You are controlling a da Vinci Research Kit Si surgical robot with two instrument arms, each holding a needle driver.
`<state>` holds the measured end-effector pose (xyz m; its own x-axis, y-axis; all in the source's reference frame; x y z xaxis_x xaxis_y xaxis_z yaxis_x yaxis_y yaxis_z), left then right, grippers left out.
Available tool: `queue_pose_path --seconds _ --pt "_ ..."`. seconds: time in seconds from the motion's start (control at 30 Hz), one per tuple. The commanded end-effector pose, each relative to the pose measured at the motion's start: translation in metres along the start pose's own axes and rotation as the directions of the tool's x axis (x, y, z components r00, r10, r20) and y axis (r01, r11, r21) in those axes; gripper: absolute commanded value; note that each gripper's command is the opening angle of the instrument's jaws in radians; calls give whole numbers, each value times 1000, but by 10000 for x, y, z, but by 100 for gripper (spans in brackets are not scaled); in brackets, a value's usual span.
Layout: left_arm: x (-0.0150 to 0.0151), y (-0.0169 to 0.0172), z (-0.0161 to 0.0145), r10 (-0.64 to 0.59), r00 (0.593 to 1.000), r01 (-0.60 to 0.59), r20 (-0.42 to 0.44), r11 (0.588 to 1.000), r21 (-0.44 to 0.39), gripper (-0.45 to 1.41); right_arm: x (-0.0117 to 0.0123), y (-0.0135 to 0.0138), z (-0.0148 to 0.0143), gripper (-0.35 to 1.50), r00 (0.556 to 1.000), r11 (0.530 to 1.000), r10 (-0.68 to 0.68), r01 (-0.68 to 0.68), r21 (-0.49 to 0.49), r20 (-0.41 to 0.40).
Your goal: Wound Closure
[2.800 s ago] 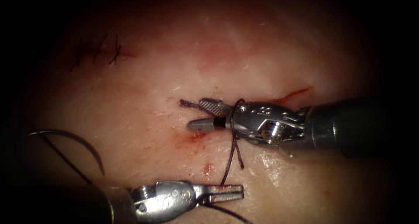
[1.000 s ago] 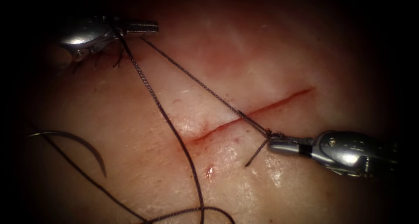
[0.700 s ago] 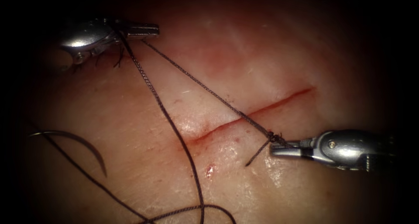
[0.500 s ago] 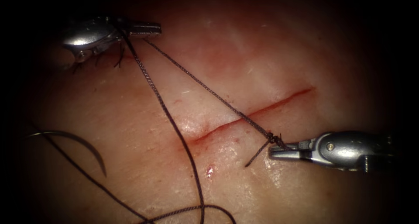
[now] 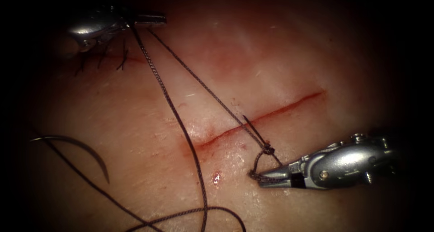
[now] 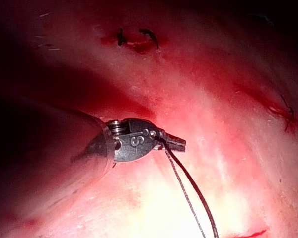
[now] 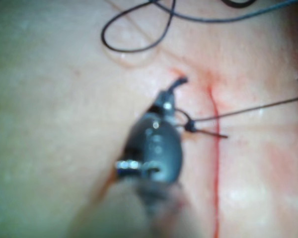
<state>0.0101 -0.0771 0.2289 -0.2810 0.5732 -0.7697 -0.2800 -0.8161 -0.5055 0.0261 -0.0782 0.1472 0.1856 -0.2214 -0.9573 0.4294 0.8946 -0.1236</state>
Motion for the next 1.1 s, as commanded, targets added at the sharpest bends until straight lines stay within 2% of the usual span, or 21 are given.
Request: queue_pose_path --seconds 0.03,0.17,0.37,0.47,0.63,0.73,0.9,1.1 --pt "-7 2 4 0 1000 0 4 1000 3 -45 17 5 22 -35 1000 1000 -23 23 1 -13" --pt "-8 -2 -4 -2 1000 2 11 1000 13 -45 27 17 42 -35 999 999 -45 45 -8 -8" --pt "-11 -5 -18 -4 1000 4 16 1000 21 -45 28 40 70 -35 999 999 -44 44 -24 6" --pt "-9 -12 -27 -3 1000 3 20 999 32 -45 25 42 74 -35 998 998 -55 55 -16 3" --pt "-2 -26 -28 2 1000 -4 29 999 53 -45 3 27 70 -35 997 997 -74 75 -12 11" --pt "-4 -31 -10 2 999 -4 42 999 52 -45 -29 8 62 -35 996 997 -80 80 -1 30" --pt "-12 -26 10 9 999 -11 45 999 44 -45 -44 -6 49 -35 997 997 -70 70 15 44" --pt "-15 -30 14 15 999 -17 46 999 40 -45 -48 -23 42 -35 997 998 -60 59 20 42"
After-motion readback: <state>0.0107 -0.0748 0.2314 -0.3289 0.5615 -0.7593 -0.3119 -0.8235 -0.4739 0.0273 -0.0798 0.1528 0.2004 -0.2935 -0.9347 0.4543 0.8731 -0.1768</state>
